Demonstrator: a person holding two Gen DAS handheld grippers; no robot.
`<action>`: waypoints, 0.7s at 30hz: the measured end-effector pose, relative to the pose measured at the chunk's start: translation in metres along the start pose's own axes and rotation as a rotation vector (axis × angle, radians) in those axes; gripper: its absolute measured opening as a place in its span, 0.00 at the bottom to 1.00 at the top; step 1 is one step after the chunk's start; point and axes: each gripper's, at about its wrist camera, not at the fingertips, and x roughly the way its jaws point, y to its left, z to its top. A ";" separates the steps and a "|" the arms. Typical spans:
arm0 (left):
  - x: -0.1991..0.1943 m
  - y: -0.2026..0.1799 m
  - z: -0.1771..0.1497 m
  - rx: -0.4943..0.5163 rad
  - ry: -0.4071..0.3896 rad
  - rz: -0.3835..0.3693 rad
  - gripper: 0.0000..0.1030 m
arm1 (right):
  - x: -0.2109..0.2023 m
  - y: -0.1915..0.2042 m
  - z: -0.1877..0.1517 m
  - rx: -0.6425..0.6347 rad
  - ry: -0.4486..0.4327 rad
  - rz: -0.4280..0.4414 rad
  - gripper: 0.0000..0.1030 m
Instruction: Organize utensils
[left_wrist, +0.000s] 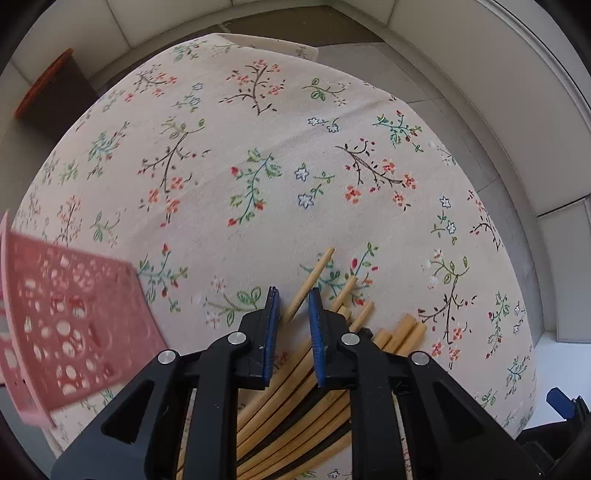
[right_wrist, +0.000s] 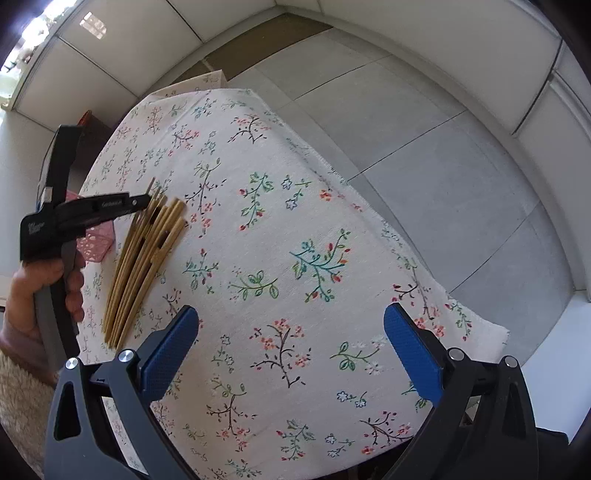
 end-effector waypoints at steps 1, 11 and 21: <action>-0.002 0.000 -0.010 -0.020 -0.003 -0.002 0.13 | -0.001 0.000 0.000 0.005 -0.012 -0.014 0.95; -0.109 0.019 -0.130 -0.160 -0.257 -0.115 0.04 | 0.041 0.034 0.017 0.096 0.160 0.024 0.39; -0.205 0.054 -0.209 -0.234 -0.490 -0.161 0.04 | 0.054 0.055 0.042 0.108 0.103 -0.143 0.31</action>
